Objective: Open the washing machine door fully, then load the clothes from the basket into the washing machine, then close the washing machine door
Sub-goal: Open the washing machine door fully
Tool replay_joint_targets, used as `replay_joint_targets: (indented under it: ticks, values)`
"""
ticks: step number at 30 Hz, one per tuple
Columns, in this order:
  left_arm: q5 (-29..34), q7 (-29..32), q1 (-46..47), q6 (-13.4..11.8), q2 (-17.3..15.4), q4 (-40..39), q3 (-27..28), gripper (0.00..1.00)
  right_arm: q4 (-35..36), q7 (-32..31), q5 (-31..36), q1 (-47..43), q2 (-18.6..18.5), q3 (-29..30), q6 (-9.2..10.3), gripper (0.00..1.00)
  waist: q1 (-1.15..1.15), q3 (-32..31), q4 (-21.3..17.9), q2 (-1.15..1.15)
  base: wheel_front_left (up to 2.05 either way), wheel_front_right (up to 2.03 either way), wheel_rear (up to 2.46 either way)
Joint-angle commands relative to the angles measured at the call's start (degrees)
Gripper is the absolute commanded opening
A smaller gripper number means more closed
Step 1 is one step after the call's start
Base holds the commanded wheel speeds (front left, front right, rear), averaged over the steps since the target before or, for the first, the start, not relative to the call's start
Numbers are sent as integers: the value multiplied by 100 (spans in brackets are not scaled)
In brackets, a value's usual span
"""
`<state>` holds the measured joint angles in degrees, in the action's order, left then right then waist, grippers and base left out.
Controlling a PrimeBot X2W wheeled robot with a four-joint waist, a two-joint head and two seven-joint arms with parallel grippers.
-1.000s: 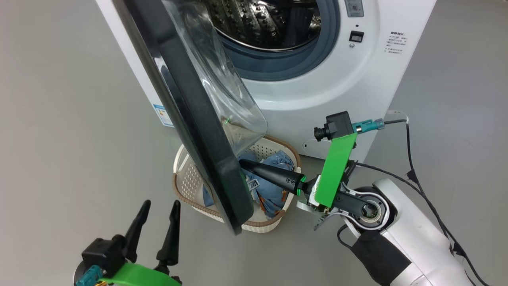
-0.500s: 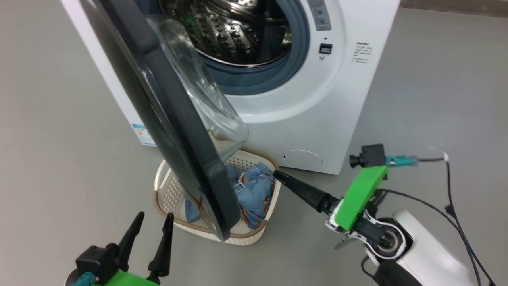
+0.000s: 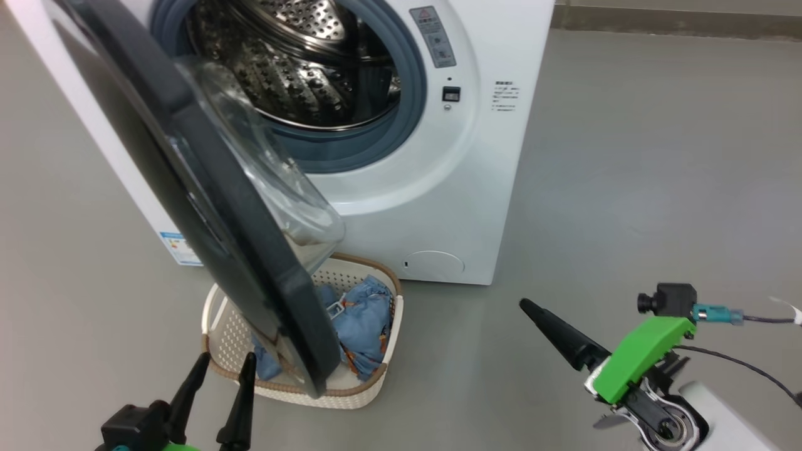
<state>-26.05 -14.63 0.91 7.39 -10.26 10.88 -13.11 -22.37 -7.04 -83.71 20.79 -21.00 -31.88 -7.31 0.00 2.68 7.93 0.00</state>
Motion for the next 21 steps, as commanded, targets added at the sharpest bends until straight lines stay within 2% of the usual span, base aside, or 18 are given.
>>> replay_joint_targets:
  ticks: [1,11,18,21]
  values:
    - [-18,-37,78,10,-135,-152,232,100,115,99,98,-90,-68,-86,-18,100,0,-29,-86,0,0,0,0]
    - [-40,-37,-43,10,-170,-154,378,100,-270,1166,663,-416,-712,-743,-18,100,0,-125,-330,0,0,0,0]
    - [-39,-37,-119,10,-151,-162,442,100,-665,1999,998,-403,-987,-1084,-18,100,0,-154,-397,0,0,0,0]
    - [-18,-37,-146,10,-126,-160,468,100,-858,2178,1376,-364,-1070,-1073,-18,100,0,-187,-395,0,0,0,0]
